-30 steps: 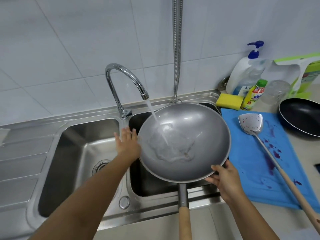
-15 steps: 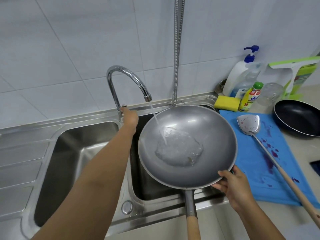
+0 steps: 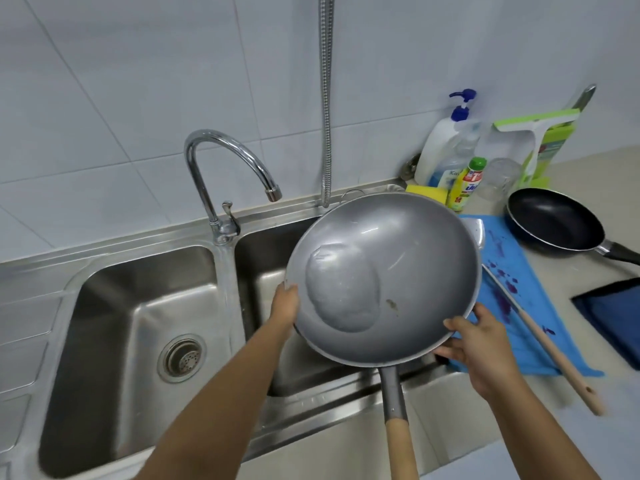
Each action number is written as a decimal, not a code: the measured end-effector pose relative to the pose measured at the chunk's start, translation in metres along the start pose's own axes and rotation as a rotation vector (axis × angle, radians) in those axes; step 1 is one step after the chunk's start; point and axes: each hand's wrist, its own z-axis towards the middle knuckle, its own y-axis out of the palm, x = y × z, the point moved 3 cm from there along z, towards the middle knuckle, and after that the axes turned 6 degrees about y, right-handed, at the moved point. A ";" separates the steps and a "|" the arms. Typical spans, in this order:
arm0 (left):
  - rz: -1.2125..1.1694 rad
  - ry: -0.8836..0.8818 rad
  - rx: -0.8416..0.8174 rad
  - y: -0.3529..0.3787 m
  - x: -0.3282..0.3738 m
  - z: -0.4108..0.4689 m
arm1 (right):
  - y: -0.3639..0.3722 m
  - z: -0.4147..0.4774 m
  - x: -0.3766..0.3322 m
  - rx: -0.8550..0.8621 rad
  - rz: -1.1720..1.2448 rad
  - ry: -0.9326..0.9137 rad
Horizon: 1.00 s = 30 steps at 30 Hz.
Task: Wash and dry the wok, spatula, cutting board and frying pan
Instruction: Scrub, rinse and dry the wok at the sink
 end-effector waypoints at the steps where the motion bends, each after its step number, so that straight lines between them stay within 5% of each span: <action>1: -0.039 -0.013 0.021 0.004 -0.004 -0.001 | -0.001 -0.003 -0.005 0.006 -0.021 -0.014; 14: -0.424 -0.204 -0.129 0.050 -0.006 -0.015 | 0.004 -0.051 -0.057 0.184 -0.467 -0.383; 30: -0.296 -0.225 -0.210 0.075 -0.007 -0.021 | 0.033 -0.083 -0.061 0.338 -0.807 -0.514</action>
